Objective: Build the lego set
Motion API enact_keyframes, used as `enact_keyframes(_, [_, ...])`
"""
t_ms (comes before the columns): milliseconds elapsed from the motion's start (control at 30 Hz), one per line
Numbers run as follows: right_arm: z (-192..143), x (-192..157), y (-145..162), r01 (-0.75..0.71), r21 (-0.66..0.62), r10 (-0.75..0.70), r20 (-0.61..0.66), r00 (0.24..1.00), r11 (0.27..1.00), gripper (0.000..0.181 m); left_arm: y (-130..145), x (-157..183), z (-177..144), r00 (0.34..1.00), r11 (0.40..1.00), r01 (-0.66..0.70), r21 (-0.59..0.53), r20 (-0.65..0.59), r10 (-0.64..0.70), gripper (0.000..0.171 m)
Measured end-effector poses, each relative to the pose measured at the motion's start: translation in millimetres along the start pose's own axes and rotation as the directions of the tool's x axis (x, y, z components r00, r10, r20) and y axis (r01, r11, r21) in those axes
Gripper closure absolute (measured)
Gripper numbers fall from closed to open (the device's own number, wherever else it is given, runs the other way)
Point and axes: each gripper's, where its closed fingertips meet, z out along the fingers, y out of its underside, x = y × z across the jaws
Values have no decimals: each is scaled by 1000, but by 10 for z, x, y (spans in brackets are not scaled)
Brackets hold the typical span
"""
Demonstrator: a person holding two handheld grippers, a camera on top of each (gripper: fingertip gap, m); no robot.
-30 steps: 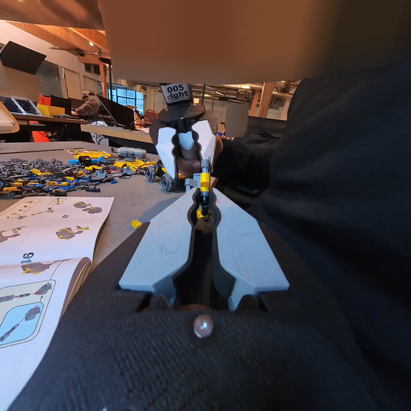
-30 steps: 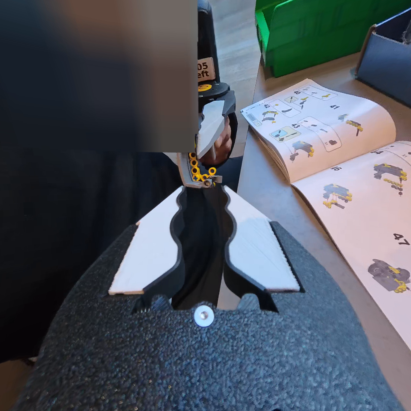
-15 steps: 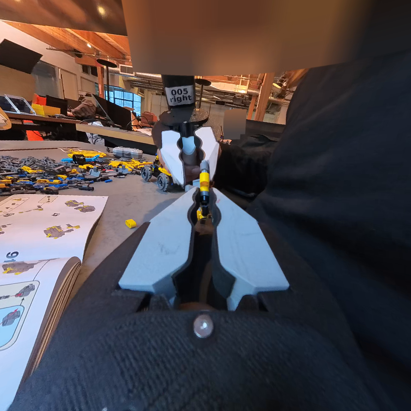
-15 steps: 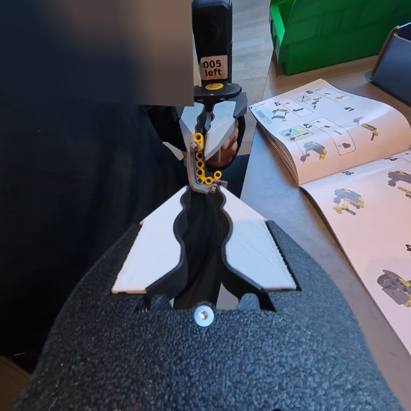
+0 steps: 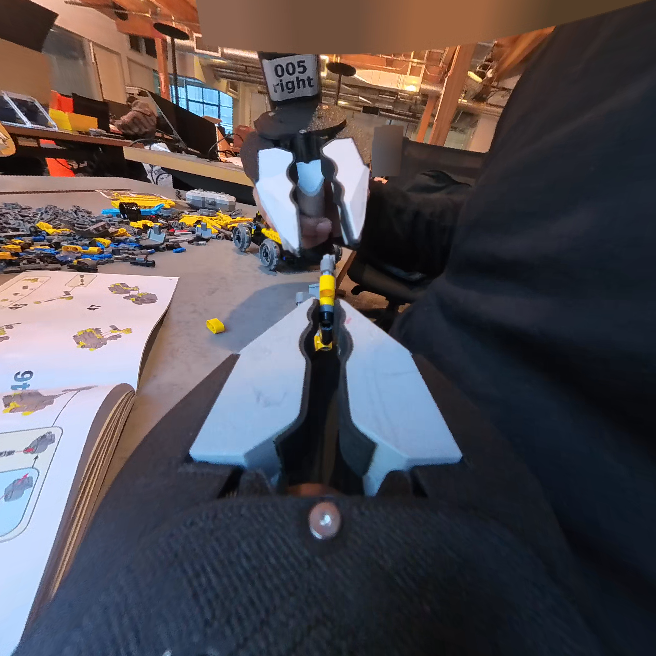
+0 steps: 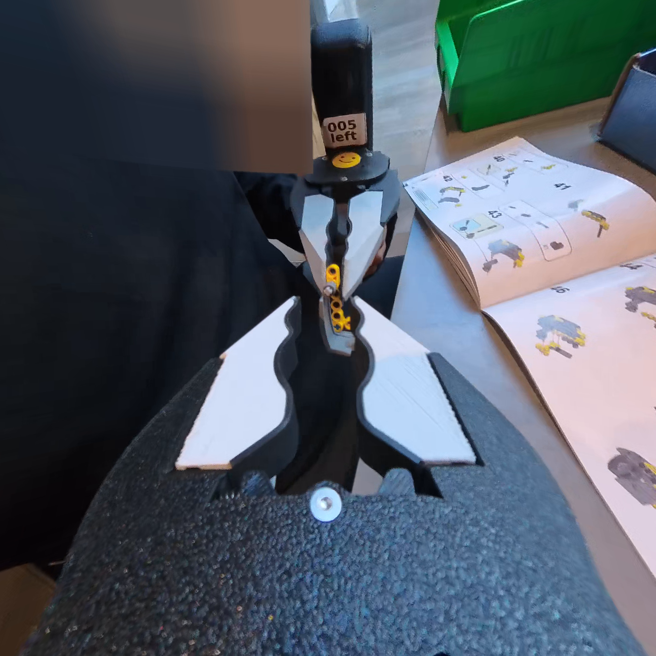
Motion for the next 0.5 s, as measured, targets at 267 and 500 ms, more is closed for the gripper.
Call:
enact_keyframes(267, [190,15,68,-13,-55,13,-4,1000,998,176,-4,-18,-13,1000,1000,-3,-26,18,3,165])
enact_keyframes(500, [240,-1,67,-84,-21,85,47,995,996,177,-39,-17,-13,1000,1000,-3,-31,27,3,165])
